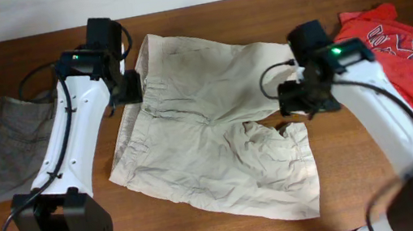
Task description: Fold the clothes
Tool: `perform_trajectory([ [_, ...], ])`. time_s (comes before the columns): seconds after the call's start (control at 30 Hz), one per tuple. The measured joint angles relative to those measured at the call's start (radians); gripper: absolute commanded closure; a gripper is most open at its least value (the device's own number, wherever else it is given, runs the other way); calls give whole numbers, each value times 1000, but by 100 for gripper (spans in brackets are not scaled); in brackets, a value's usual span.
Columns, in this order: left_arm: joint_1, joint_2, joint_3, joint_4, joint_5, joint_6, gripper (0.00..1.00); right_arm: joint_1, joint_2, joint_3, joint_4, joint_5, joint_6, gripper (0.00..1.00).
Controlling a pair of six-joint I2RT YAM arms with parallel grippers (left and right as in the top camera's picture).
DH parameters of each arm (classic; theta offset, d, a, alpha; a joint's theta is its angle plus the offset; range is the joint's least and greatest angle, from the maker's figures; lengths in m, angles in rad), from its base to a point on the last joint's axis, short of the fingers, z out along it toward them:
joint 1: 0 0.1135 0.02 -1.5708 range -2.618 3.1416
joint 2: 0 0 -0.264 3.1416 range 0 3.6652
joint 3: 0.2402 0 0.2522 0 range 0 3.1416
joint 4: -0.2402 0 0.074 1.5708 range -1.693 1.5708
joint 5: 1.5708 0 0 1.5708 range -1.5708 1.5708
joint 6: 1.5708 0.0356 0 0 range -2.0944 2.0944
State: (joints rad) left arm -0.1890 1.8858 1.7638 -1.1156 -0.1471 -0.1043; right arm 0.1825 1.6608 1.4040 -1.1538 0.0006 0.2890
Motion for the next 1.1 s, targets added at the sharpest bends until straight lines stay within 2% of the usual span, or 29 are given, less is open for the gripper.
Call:
perform_trajectory([
  [0.07, 0, 4, 0, 45, 47, 45, 37, 0, 61, 0, 59, -3, 2, 14],
  [0.17, 0, 22, 0, 93, 126, 132, 30, 0, 137, 0, 127, -11, 0, 10],
  [0.2, 0, 30, 0, 101, 142, 151, 29, 0, 165, 0, 149, -18, 1, 16],
  [0.27, 0, 58, 0, 126, 176, 199, 29, 0, 208, 0, 183, -30, 8, 52],
  [0.33, 0, 98, 0, 163, 194, 230, 29, -1, 243, 0, 203, -36, 26, 69],
  [0.4, 0, 148, 0, 212, 205, 250, 29, -4, 274, 0, 211, -30, 39, 78],
  [0.53, 0, 239, 0, 326, 227, 274, 27, -28, 296, -2, 185, 8, 51, 78],
  [0.67, 0, 305, 0, 454, 239, 284, 24, -52, 296, -2, 159, 29, 47, 64],
  [0.83, 0, 360, 0, 595, 249, 286, 26, -56, 296, -2, 137, 37, 25, 61],
  [0.87, 0, 367, 0, 619, 251, 288, 30, -56, 296, -2, 136, 37, 23, 60],
  [0.93, 0, 383, 0, 660, 257, 290, 47, -56, 296, -2, 135, 37, 21, 60],
  [1.03, 0, 409, 0, 729, 266, 291, 97, -56, 296, -2, 128, 37, 21, 60],
  [1.1, 0, 424, 0, 761, 267, 295, 100, -56, 296, -2, 123, 39, 21, 60],
])
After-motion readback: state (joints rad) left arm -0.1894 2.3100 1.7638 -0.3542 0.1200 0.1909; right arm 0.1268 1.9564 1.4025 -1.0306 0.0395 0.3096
